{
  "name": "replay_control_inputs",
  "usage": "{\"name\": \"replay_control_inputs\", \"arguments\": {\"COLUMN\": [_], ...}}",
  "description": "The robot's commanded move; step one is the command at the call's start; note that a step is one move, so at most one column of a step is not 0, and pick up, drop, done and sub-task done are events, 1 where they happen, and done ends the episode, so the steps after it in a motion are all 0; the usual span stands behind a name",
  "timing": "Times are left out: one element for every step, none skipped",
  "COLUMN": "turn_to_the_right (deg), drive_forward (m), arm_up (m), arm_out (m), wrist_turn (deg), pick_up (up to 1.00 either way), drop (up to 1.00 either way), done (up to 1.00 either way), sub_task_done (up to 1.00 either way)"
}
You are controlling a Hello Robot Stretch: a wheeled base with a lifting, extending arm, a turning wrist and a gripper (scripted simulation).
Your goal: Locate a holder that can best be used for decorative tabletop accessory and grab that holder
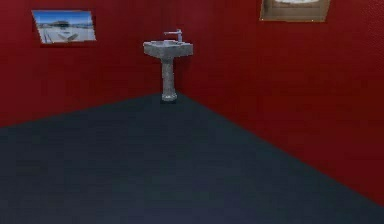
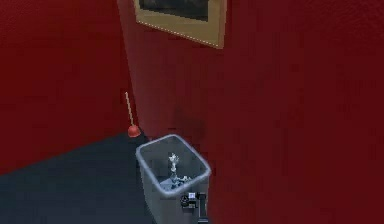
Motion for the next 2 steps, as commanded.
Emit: {"name": "replay_control_inputs", "arguments": {"turn_to_the_right": [0.0,0.0], "drive_forward": [0.00,0.00], "arm_up": [0.00,0.10], "arm_out": [0.00,0.00], "wrist_turn": [0.0,0.0], "pick_up": [1.00,0.00], "drop": [0.00,0.00], "done": [0.00,0.00], "sub_task_done": [0.00,0.00]}}
